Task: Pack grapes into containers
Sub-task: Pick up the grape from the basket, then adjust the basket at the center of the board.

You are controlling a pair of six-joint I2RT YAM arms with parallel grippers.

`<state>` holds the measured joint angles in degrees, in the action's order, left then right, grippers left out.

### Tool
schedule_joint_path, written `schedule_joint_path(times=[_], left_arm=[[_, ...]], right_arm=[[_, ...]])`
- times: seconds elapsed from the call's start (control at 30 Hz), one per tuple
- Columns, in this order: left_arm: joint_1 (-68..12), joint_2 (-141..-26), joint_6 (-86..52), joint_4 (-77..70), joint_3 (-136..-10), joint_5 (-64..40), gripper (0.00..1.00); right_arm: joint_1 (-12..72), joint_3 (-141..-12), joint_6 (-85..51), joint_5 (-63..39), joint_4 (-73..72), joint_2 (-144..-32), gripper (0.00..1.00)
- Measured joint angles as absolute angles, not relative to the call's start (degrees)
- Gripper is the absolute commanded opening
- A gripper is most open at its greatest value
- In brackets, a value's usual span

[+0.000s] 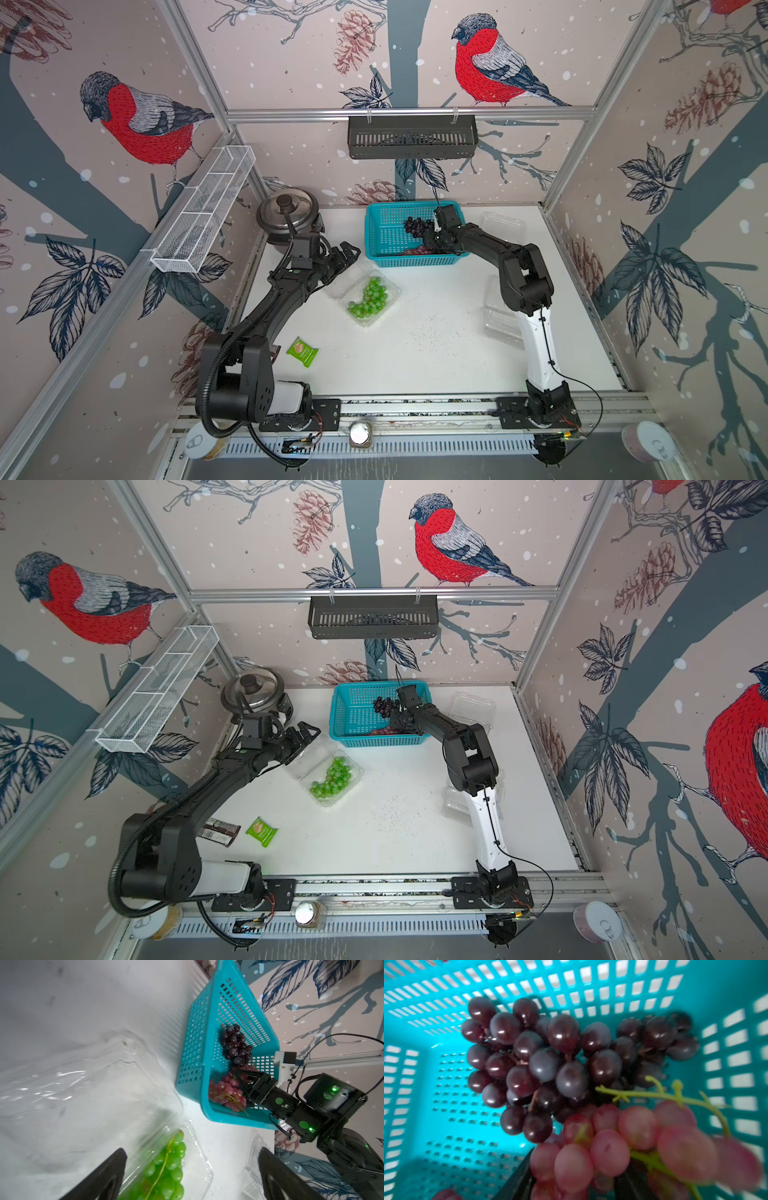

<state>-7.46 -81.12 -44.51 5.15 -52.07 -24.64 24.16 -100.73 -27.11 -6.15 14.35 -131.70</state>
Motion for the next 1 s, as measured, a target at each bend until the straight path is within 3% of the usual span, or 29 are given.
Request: schedule_joint_path(times=[0.3,0.6,1.0], left_arm=[[-12.91,-89.45,-46.70,2.66,-58.41,-25.80,0.98],[-16.16,-94.87,-48.01,1.76,-63.77,-26.61,0.98],[-17.54,-97.27,-48.01,1.54,-66.35,-26.81,0.98]], right_arm=[[20.01,-92.01,-36.34,-21.78,-0.03,-126.48,0.38],[19.40,-92.92,-37.93,-25.36,-2.37,-126.48,0.37],[21.67,-98.45,-29.93,-8.05,11.09,-126.85,0.65]])
